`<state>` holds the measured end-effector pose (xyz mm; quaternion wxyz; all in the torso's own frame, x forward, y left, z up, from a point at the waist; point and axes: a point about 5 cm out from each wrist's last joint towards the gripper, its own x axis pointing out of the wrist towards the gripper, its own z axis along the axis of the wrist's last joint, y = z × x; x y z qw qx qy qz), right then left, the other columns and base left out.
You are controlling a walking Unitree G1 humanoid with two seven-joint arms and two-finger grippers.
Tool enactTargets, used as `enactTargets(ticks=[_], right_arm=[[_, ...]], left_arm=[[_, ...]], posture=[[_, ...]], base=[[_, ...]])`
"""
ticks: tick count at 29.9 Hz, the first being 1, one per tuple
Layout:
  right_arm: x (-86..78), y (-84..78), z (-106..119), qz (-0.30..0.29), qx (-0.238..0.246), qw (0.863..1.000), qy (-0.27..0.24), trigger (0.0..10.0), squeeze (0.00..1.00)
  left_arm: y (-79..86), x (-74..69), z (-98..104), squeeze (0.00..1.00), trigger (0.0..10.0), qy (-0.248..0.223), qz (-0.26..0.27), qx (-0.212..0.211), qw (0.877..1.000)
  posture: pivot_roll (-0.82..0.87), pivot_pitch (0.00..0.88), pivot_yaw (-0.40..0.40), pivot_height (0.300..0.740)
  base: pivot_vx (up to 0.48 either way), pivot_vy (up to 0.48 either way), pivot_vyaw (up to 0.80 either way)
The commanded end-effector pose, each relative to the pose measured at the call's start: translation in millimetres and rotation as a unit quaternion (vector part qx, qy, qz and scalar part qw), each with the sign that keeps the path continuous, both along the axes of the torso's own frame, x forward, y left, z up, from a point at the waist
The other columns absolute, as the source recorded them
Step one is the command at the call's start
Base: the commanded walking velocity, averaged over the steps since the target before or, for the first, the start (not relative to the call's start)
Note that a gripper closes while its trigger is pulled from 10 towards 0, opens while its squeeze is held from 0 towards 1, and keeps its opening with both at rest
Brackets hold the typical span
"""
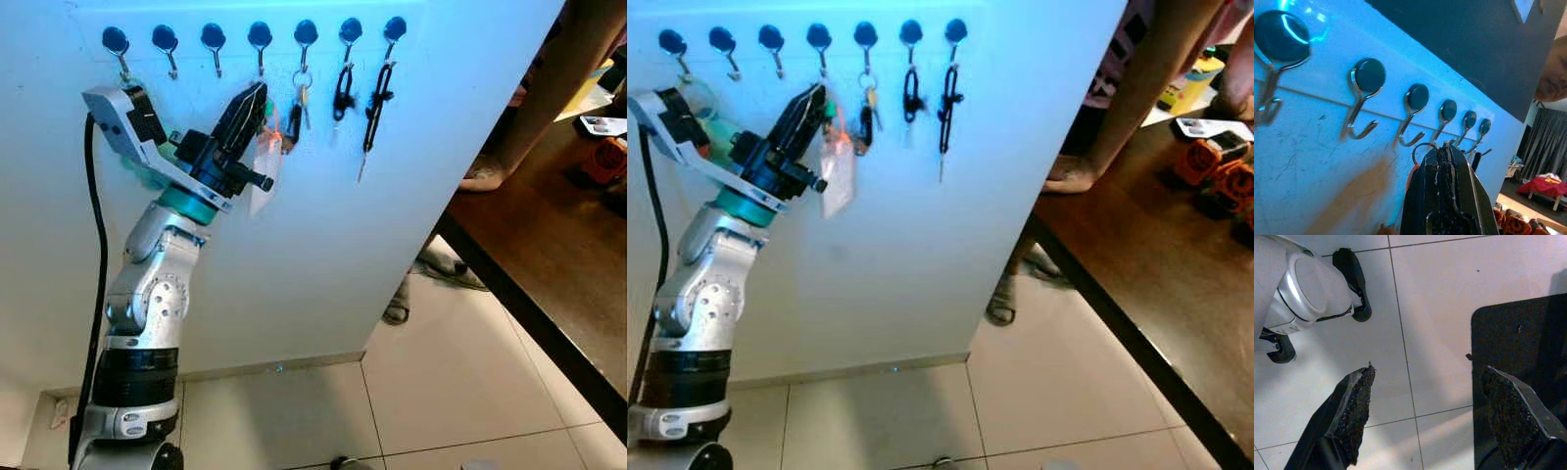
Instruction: Hang keys on a hook
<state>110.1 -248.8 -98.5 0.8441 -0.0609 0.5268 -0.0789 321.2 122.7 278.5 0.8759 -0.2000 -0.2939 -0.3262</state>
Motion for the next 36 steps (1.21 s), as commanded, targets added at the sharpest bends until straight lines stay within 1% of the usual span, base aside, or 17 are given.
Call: enactTargets(ticks=[1, 2, 5, 7, 8, 9, 11, 12, 13, 15, 16, 17, 18, 20, 23, 28, 36], right_arm=[[-8.1, 0.7, -3, -0.001, 0.002, 1.000, 0.013, 10.0, 0.00], [-8.0, 0.9, -3, -0.001, 0.002, 1.000, 0.013, 10.0, 0.00], [-7.9, 1.1, -3, -0.001, 0.002, 1.000, 0.013, 10.0, 0.00], [-7.6, 1.5, -3, -0.001, 0.003, 1.000, 0.013, 10.0, 0.00], [-7.6, 1.5, -3, -0.001, 0.003, 1.000, 0.013, 10.0, 0.00], [-7.4, 1.7, -3, -0.001, 0.003, 1.000, 0.013, 10.0, 0.00], [-7.4, 1.7, -3, -0.001, 0.003, 1.000, 0.013, 10.0, 0.00], [-7.1, 2.0, -3, -0.001, 0.003, 1.000, 0.012, 10.0, 0.00], [-7.1, 2.0, -3, -0.001, 0.003, 1.000, 0.012, 10.0, 0.00], [-6.8, 2.4, -3, -0.001, 0.004, 1.000, 0.012, 10.0, 0.00], [-6.8, 2.4, -3, -0.001, 0.004, 1.000, 0.012, 10.0, 0.00], [-7.9, 2.1, -3, -0.002, 0.005, 1.000, 0.012, 10.0, 0.00], [-7.9, 2.1, -3, -0.002, 0.005, 1.000, 0.012, 10.0, 0.00], [-10.8, 0.6, -3, -0.003, 0.004, 1.000, 0.014, 10.0, 0.00], [-15.0, -2.4, -3, -0.005, 0.003, 1.000, 0.017, 10.0, 0.00], [-23.7, -10.1, -3, -0.008, -0.001, 1.000, 0.022, 10.0, 0.00], [-22.1, -8.2, -3, -0.004, -0.001, 1.000, 0.022, 10.0, 0.00]], left_arm=[[-3.3, -5.3, 6, 0.00, 10.0, -0.016, -0.035, -0.016, 0.999], [-6.9, -13.8, 10, 0.00, 10.0, -0.029, -0.094, -0.034, 0.995], [-10.0, -22.7, 14, 0.00, 10.0, -0.042, -0.148, -0.049, 0.987], [-13.1, -37.5, 22, 0.00, 10.0, -0.067, -0.231, -0.075, 0.968], [-13.1, -37.5, 22, 0.00, 10.0, -0.067, -0.231, -0.075, 0.968], [-13.3, -43.7, 28, 0.00, 10.0, -0.081, -0.265, -0.093, 0.956], [-13.3, -43.7, 28, 0.00, 10.0, -0.081, -0.265, -0.093, 0.956], [-13.5, -49.0, 36, 0.00, 10.0, -0.094, -0.298, -0.115, 0.943], [-13.5, -49.0, 36, 0.00, 10.0, -0.094, -0.298, -0.115, 0.943], [-14.9, -56.2, 48, 0.00, 10.0, -0.118, -0.347, -0.146, 0.919], [-14.9, -56.2, 48, 0.00, 10.0, -0.118, -0.347, -0.146, 0.919], [-14.2, -60.7, 57, 0.00, 10.0, -0.138, -0.386, -0.169, 0.896], [-14.2, -60.7, 57, 0.00, 10.0, -0.138, -0.386, -0.169, 0.896], [-10.3, -63.9, 62, 0.00, 10.0, -0.151, -0.413, -0.188, 0.879], [-6.1, -67.2, 64, 0.00, 10.0, -0.157, -0.435, -0.201, 0.863], [-0.2, -71.1, 68, 0.00, 10.0, -0.169, -0.454, -0.208, 0.850], [3.2, -71.9, 68, 0.00, 10.0, -0.165, -0.458, -0.202, 0.850]], posture=[[-0.11, 0.077, 0.078, 0.740], [-0.10, 0.079, 0.077, 0.740], [-0.10, 0.079, 0.077, 0.740], [-0.10, 0.082, 0.076, 0.740], [-0.10, 0.082, 0.076, 0.740], [-0.10, 0.083, 0.077, 0.740], [-0.10, 0.083, 0.077, 0.740], [-0.10, 0.086, 0.077, 0.740], [-0.10, 0.086, 0.077, 0.740], [-0.10, 0.095, 0.077, 0.740], [-0.10, 0.095, 0.077, 0.740], [-0.10, 0.095, 0.077, 0.740], [-0.10, 0.095, 0.077, 0.740], [-0.11, 0.100, 0.075, 0.740], [-0.11, 0.100, 0.075, 0.740], [-0.11, 0.105, 0.072, 0.740], [-0.11, 0.106, 0.069, 0.740]], base=[[0.000, 0.000, 0.00], [0.000, 0.000, 0.00], [0.000, 0.000, 0.00], [0.000, 0.000, 0.00], [0.000, 0.000, 0.00], [0.000, 0.000, 0.00], [0.000, 0.000, 0.00], [0.000, 0.000, 0.00], [0.000, 0.000, 0.00], [0.000, 0.000, 0.00], [0.000, 0.000, 0.00], [0.000, 0.000, 0.00], [0.000, 0.000, 0.00], [0.000, 0.000, 0.00], [0.000, 0.000, 0.00], [0.000, 0.000, 0.00], [0.000, 0.000, 0.00]])
